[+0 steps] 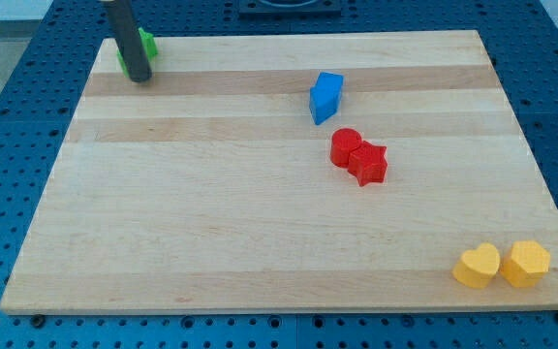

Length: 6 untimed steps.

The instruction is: Slide green circle to the bottom left of green star

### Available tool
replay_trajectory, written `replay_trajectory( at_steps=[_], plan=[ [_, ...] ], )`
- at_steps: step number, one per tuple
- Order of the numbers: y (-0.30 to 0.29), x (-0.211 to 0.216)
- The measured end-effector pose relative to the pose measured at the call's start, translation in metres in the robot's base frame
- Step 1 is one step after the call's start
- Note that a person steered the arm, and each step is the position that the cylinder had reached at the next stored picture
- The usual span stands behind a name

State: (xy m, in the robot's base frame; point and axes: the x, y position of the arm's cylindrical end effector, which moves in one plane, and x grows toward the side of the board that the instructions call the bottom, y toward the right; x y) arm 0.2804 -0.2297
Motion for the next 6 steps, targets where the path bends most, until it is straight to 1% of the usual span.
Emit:
replay_trajectory(
  at_steps=[1,2,3,4,5,6],
  plan=[
    [-0.019,0.000],
    [-0.024,0.007],
    [-0.025,0.025],
    [-0.061,0.028],
    [-0.075,0.028],
    [-0.075,0.029]
  ],
)
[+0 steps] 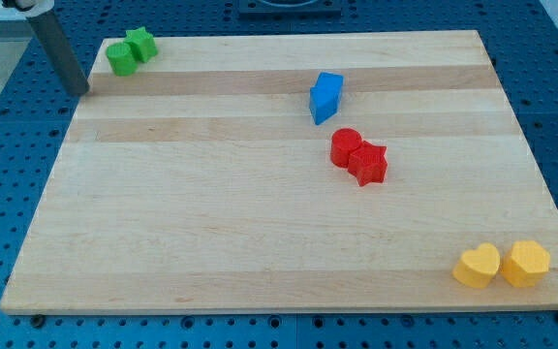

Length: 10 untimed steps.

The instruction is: Slide green circle to the bottom left of green star

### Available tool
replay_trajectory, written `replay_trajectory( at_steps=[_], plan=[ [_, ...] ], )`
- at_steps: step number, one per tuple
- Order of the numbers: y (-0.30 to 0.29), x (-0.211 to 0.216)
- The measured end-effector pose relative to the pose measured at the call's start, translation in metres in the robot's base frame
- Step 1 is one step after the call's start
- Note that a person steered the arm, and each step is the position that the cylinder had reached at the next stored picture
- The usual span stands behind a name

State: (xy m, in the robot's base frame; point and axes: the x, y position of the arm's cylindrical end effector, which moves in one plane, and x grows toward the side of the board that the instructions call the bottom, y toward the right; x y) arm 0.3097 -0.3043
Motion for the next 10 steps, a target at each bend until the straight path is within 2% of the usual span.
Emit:
replay_trajectory(
  at_steps=[3,10],
  plan=[
    [0.000,-0.017],
    [0.005,-0.106]
  ],
)
